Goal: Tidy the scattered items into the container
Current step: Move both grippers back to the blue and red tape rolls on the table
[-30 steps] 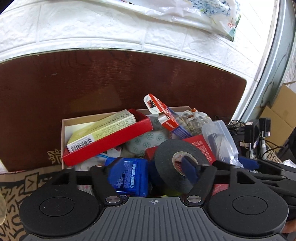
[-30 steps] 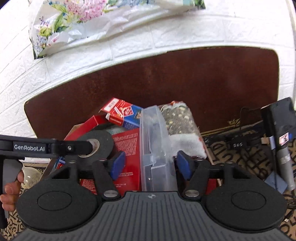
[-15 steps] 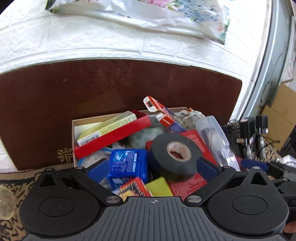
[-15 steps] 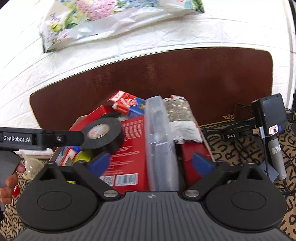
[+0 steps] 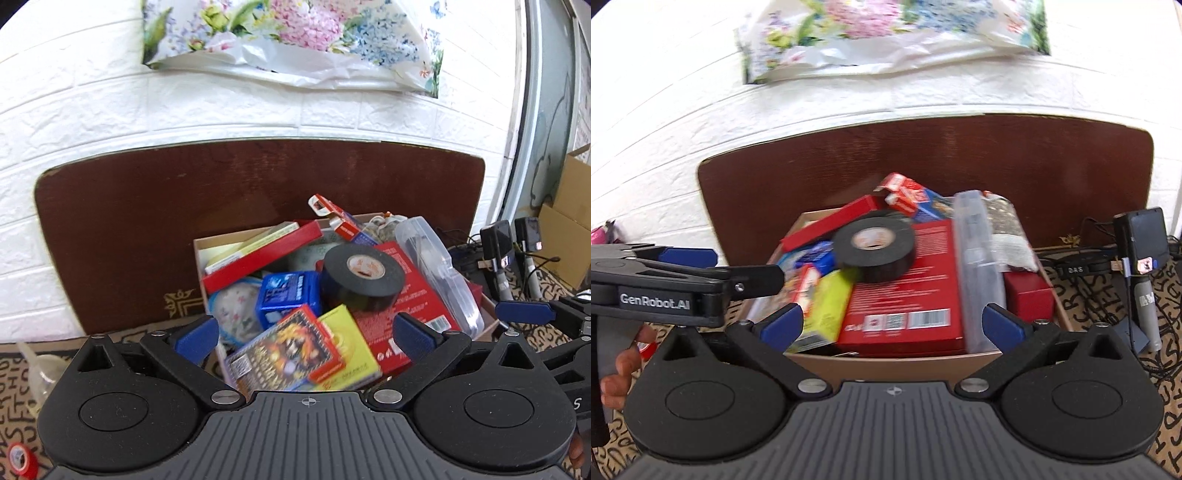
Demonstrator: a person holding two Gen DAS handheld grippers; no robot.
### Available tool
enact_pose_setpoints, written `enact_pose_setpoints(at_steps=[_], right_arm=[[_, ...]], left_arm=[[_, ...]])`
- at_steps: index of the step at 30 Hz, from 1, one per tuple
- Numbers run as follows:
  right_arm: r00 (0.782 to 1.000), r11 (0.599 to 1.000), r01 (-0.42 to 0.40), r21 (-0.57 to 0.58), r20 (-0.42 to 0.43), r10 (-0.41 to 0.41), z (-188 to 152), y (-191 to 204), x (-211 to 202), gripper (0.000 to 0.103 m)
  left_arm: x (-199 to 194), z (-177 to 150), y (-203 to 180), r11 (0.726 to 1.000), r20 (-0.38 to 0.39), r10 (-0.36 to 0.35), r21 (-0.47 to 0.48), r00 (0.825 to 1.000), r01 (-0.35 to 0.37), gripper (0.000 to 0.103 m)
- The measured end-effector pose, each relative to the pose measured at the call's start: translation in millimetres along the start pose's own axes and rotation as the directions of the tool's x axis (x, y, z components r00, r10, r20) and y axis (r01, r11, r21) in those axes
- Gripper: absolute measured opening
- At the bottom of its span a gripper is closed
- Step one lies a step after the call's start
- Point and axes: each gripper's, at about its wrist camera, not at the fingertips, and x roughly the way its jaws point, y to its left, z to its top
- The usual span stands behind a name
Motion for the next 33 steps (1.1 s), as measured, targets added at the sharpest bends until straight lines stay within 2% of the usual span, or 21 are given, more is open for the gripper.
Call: enact_pose_setpoints(at_steps=[9,16,19,21,24,27,30,33], right_arm=[[1.000,0.999,-0.019,-0.041,-0.006,0.019,-2.8,43.1,-18.1,0.102],[0.993,0.986,-0.104,-0.134,-0.062,0.096,-35.1,100.3,-16.6,0.102],[0.985,0.973,-0.151,-0.177,-0.104,0.134,-53.0,129.6,-4.3,0.102],[0.975,0.963,-0.191,-0.188,-0.145,0.166,-62.4,145.2,7.5,0.102],[0.959,0.955,-0.234,-0.184,-0.203,0.196,-74.5,163.8,27.6,0.102],[0.951,0.953,-0.244,-0.182,-0.240,0.197,-82.3,179.0,46.8,0.102],[0.946,0.955,-0.245,-0.169,-0.257,0.197,-84.1,188.2,62.1,0.102],[0.946,0.955,-0.240,-0.174,-0.262,0.190,-85.6,195.1,72.5,0.101]], left_arm=[[-39.8,-20.4,26.2,0.998,0.022,0.016,-0.066,1.000,-0.014,0.103],[-73.8,-80.7,77.6,0.977,-0.009,0.005,-0.213,1.000,-0.007,0.103],[-85.4,-113.4,112.6,0.961,-0.054,0.037,-0.272,0.998,-0.050,0.103],[-93.7,-133.2,142.2,0.945,-0.082,0.086,-0.309,0.993,-0.108,0.103],[-104.7,-153.2,189.4,0.904,-0.127,0.155,-0.381,0.980,-0.192,0.103],[-115.7,-163.3,231.9,0.864,-0.138,0.217,-0.434,0.966,-0.255,0.103],[-117.4,-166.3,262.7,0.843,-0.144,0.267,-0.443,0.953,-0.303,0.103],[-104.9,-167.7,289.1,0.832,-0.171,0.268,-0.455,0.948,-0.318,0.098]])
